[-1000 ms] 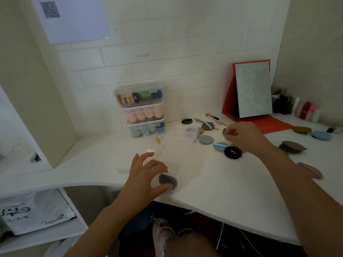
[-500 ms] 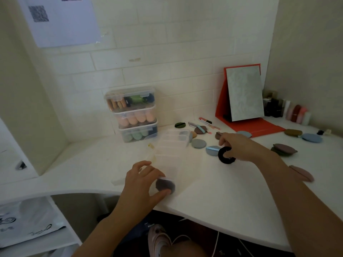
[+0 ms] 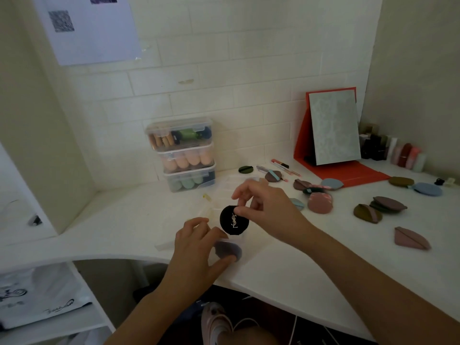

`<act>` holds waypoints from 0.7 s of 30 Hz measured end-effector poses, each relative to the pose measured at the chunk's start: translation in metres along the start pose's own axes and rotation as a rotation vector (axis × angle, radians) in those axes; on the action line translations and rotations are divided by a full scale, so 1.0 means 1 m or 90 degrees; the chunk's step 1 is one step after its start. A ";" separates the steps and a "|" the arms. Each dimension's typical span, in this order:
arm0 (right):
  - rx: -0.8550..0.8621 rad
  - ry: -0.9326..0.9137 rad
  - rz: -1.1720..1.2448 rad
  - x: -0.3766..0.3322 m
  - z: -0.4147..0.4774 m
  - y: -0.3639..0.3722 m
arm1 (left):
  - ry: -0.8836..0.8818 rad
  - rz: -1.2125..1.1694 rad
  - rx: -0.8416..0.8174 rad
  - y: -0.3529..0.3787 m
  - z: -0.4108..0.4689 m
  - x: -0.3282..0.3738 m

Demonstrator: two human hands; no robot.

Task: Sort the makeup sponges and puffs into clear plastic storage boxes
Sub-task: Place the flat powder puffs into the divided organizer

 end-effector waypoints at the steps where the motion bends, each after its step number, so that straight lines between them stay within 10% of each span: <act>1: 0.001 -0.021 -0.029 -0.004 0.000 0.000 | -0.003 -0.003 -0.003 0.001 0.000 0.000; 21: -0.131 -0.068 -0.114 -0.007 -0.003 0.027 | -0.063 -0.076 -0.013 0.003 0.002 0.002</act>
Point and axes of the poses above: each hand's wrist, its own z-axis towards the middle knuckle, its own y-axis out of the palm, x = y × z, the point moved 8 cm from there along z, towards the middle knuckle, and after that the axes turned 11 degrees about -y, right-handed, at the moved point
